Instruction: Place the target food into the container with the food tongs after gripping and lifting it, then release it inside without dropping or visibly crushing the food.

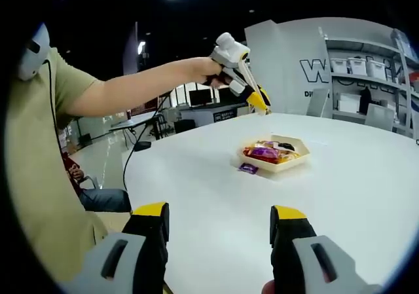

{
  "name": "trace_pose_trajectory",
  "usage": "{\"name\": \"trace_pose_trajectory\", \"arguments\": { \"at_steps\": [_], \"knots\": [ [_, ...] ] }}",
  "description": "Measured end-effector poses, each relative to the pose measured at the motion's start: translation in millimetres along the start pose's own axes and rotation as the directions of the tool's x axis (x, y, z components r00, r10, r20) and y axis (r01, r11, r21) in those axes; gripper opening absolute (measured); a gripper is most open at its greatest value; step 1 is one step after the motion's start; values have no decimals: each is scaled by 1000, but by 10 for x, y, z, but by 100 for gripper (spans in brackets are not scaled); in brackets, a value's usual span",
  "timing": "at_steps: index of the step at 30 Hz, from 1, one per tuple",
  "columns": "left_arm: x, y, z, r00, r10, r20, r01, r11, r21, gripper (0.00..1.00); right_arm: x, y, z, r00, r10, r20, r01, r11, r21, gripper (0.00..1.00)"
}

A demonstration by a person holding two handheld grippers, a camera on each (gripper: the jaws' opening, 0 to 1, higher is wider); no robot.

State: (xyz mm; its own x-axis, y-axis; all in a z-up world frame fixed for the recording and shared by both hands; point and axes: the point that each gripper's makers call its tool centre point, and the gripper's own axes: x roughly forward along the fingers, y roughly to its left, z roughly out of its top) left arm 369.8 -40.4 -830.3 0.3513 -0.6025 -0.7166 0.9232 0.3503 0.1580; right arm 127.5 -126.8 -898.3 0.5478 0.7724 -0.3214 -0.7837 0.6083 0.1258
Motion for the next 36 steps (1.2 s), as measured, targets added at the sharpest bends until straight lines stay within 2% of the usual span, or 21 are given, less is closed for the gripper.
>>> {"name": "trace_pose_trajectory", "arguments": {
  "at_steps": [8, 14, 18, 27, 36],
  "knots": [
    [120, 25, 128, 1000, -4, -3, 4, 1000, -3, 21, -20, -25, 3, 1000, -5, 3, 5, 1000, 1, 60],
    [132, 84, 150, 1000, 18, 4, -18, 1000, -25, 21, -30, -25, -15, 1000, -7, 1, 7, 1000, 6, 60],
    [124, 52, 135, 1000, 17, -8, -17, 1000, -2, 21, -29, -25, -10, 1000, -7, 3, 7, 1000, 7, 60],
    [-44, 28, 206, 999, 32, 11, -32, 999, 19, 21, -7, 3, -15, 1000, 0, 0, 0, 1000, 4, 60],
    [-146, -30, 143, 999, 41, 6, -42, 999, 22, 21, 9, 20, 20, 1000, 5, 1, -5, 1000, -5, 60]
  ]
}}
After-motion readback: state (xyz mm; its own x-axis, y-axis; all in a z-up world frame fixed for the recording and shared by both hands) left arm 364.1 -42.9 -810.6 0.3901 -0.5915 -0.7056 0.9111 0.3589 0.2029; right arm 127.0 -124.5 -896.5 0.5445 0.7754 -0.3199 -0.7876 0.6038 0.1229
